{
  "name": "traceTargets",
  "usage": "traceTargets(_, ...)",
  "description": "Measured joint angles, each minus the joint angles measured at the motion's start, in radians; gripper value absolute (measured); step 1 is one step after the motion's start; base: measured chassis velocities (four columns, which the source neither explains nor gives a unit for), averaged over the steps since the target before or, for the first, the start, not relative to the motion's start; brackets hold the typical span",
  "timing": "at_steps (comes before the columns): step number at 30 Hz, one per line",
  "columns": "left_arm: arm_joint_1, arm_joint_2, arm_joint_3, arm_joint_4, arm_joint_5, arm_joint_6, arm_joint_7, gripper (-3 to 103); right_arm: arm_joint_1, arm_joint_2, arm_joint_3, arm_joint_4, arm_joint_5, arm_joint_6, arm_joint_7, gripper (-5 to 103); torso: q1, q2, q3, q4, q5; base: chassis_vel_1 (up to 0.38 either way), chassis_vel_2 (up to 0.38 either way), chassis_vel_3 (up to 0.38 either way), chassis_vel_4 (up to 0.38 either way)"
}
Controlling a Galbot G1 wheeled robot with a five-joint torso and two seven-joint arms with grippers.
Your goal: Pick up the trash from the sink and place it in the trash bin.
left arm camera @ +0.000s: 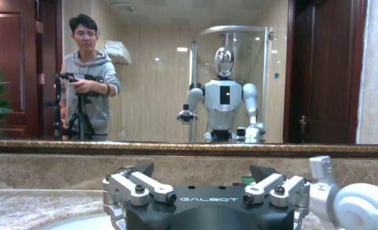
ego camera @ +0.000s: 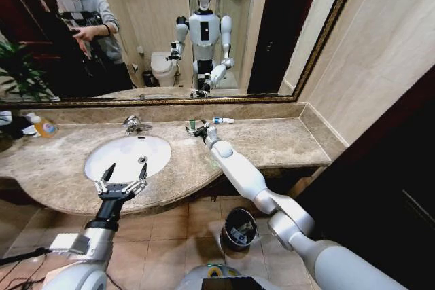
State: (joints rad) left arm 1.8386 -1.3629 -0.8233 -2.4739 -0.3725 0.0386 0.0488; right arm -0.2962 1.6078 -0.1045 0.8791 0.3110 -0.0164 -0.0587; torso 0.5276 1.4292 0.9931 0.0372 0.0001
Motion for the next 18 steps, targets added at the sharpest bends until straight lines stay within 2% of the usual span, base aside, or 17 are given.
traceTargets(7, 0.000, 0.000, 0.000, 0.000, 0.000, 0.000, 0.000, 100, 0.030, 0.004, 0.025, -0.083, -0.028, 0.034, -0.022, 101, 0.000, 0.000, 0.000, -0.0005, -0.0002, 0.000, 0.000, 0.000, 0.000)
traceTargets(10, 0.000, 0.000, 0.000, 0.000, 0.000, 0.000, 0.000, 100, 0.031, 0.003, 0.027, -0.099, -0.030, 0.039, -0.028, 86, 0.000, 0.000, 0.000, -0.0004, -0.0001, 0.000, 0.000, 0.000, 0.000)
traceTargets(13, 0.000, 0.000, 0.000, 0.000, 0.000, 0.000, 0.000, 100, 0.031, 0.003, 0.027, -0.105, -0.029, 0.040, -0.032, 81, 0.000, 0.000, 0.000, -0.0004, -0.0001, 0.000, 0.000, 0.000, 0.000)
traceTargets(14, 0.000, 0.000, 0.000, 0.000, 0.000, 0.000, 0.000, 100, 0.030, 0.002, 0.026, -0.114, -0.028, 0.042, -0.037, 70, 0.000, 0.000, 0.000, -0.0004, -0.0001, 0.000, 0.000, 0.000, 0.000)
traceTargets(16, 0.000, 0.000, 0.000, 0.000, 0.000, 0.000, 0.000, 100, 0.030, 0.002, 0.026, -0.123, -0.028, 0.046, -0.040, 70, 0.000, 0.000, 0.000, -0.0003, 0.0000, 0.000, 0.000, 0.000, 0.000)
traceTargets(18, 0.000, 0.000, 0.000, 0.000, 0.000, 0.000, 0.000, 100, 0.036, 0.002, 0.028, -0.146, -0.028, 0.056, -0.044, 59, 0.000, 0.000, 0.000, -0.0004, -0.0001, 0.000, 0.000, 0.000, 0.000)
